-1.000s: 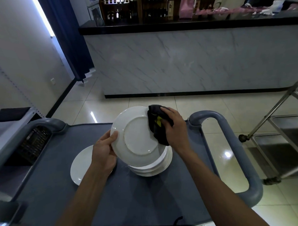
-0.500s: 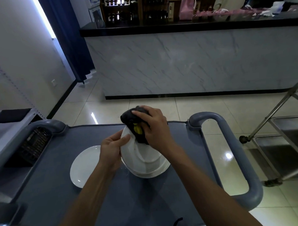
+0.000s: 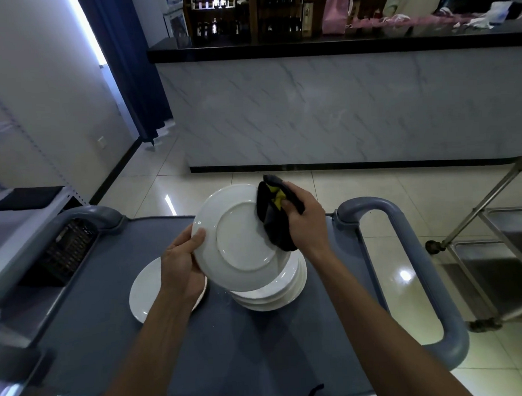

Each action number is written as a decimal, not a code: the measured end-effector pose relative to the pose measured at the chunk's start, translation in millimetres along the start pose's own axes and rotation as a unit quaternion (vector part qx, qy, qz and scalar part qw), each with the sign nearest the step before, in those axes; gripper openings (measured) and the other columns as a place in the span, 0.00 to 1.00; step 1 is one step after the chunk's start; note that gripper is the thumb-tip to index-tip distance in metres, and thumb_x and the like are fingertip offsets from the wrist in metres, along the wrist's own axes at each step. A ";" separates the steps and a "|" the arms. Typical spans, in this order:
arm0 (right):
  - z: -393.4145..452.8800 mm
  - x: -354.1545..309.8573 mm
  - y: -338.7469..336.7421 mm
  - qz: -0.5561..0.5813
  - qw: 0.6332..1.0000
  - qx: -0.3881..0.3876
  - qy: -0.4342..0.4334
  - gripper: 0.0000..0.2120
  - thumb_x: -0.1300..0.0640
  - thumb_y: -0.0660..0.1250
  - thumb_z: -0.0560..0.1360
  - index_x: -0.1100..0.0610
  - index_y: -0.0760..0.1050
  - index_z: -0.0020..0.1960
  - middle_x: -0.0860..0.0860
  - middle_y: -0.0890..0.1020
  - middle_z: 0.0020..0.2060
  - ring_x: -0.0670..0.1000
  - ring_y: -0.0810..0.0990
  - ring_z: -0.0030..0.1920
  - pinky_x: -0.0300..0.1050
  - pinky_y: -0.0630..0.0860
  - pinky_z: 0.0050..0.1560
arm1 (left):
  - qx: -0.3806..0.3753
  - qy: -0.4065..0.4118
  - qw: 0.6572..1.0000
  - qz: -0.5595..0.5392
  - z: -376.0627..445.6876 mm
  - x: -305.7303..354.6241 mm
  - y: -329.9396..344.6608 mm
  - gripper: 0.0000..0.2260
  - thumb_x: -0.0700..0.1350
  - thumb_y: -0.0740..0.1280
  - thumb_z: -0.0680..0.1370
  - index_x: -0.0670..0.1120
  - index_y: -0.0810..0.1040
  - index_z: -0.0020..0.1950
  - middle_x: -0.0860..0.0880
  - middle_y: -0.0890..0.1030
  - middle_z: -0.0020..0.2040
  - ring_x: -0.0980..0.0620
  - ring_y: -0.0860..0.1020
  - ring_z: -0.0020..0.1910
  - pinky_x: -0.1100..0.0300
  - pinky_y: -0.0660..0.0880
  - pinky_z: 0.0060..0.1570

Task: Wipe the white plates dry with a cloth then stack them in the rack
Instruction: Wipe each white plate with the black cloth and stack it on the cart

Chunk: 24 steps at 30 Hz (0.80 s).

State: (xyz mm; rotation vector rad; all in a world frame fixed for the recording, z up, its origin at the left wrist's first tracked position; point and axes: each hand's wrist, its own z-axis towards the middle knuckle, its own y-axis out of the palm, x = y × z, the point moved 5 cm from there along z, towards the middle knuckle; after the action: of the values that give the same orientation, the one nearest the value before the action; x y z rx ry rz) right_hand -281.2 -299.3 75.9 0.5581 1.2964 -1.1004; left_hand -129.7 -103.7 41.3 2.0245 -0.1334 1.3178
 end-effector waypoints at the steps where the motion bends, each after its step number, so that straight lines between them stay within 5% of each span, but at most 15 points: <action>1: -2.9 1.3 0.0 0.005 1.000 0.001 0.001 0.19 0.65 0.66 0.78 0.51 0.78 0.66 0.46 0.80 0.60 0.44 0.77 0.62 0.41 0.71 0.67 | 0.013 0.002 1.000 -0.005 1.1 0.4 0.6 0.14 0.40 0.67 0.77 0.43 0.82 0.62 0.41 0.84 0.57 0.44 0.83 0.53 0.49 0.81 0.52; 3: -10.1 3.5 1.7 -0.003 1.000 0.005 -0.006 0.19 0.65 0.66 0.78 0.52 0.77 0.66 0.46 0.79 0.61 0.43 0.76 0.62 0.36 0.69 0.66 | 0.042 0.005 0.999 -0.020 2.6 0.3 3.1 0.14 0.39 0.67 0.78 0.42 0.81 0.63 0.42 0.84 0.58 0.43 0.82 0.55 0.47 0.79 0.56; 6: -23.9 9.6 8.1 -0.021 1.000 0.000 -0.003 0.19 0.65 0.67 0.78 0.54 0.77 0.68 0.48 0.78 0.64 0.45 0.75 0.64 0.35 0.68 0.67 | 0.093 0.013 0.995 -0.040 2.1 -0.5 8.0 0.11 0.38 0.68 0.78 0.43 0.83 0.59 0.44 0.85 0.54 0.46 0.84 0.50 0.51 0.82 0.48; 10: -43.4 15.8 15.5 -0.041 0.999 0.004 -0.011 0.18 0.65 0.66 0.79 0.56 0.76 0.69 0.49 0.78 0.65 0.47 0.74 0.65 0.40 0.69 0.70 | 0.143 0.023 0.988 -0.056 -0.4 -1.4 10.1 0.08 0.37 0.71 0.76 0.44 0.85 0.54 0.46 0.87 0.49 0.48 0.85 0.45 0.56 0.82 0.39; 18: -75.9 0.0 44.0 -0.099 0.990 -0.038 -0.098 0.21 0.63 0.69 0.78 0.52 0.76 0.70 0.52 0.73 0.70 0.54 0.70 0.69 0.51 0.67 0.71 | 0.172 0.035 0.982 -0.071 3.6 3.3 13.3 0.06 0.37 0.72 0.75 0.45 0.85 0.50 0.46 0.86 0.50 0.46 0.84 0.47 0.56 0.82 0.37; 24: -91.7 -12.5 58.2 -0.158 0.968 -0.060 -0.184 0.23 0.64 0.69 0.77 0.52 0.76 0.71 0.56 0.73 0.70 0.59 0.71 0.67 0.58 0.69 0.68 | 0.173 0.037 0.982 -0.066 10.9 10.7 4.4 0.11 0.39 0.73 0.75 0.43 0.84 0.57 0.43 0.85 0.55 0.42 0.84 0.52 0.48 0.82 0.47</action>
State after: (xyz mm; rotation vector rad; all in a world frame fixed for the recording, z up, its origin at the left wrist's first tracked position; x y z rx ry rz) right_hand -272.5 -193.1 51.6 0.0476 1.1345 -1.3052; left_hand -118.3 -110.6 49.9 2.2206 0.2775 1.4043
